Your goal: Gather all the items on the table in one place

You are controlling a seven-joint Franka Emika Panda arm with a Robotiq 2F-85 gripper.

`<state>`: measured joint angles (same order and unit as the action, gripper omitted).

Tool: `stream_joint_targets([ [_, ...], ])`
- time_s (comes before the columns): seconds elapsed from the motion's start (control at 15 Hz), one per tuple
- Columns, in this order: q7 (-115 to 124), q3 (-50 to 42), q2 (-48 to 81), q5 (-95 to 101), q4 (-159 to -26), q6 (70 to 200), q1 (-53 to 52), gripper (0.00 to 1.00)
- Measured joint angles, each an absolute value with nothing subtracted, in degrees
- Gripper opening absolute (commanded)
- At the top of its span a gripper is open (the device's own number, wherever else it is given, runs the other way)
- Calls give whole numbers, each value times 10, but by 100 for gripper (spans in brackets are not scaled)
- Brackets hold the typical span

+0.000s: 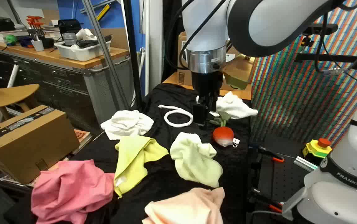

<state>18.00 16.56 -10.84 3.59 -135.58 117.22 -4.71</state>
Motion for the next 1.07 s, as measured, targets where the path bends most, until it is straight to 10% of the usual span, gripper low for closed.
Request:
stream_joint_targets([
  [1.07, 176, 174, 112, 192, -1152, 1158, -149, 100],
])
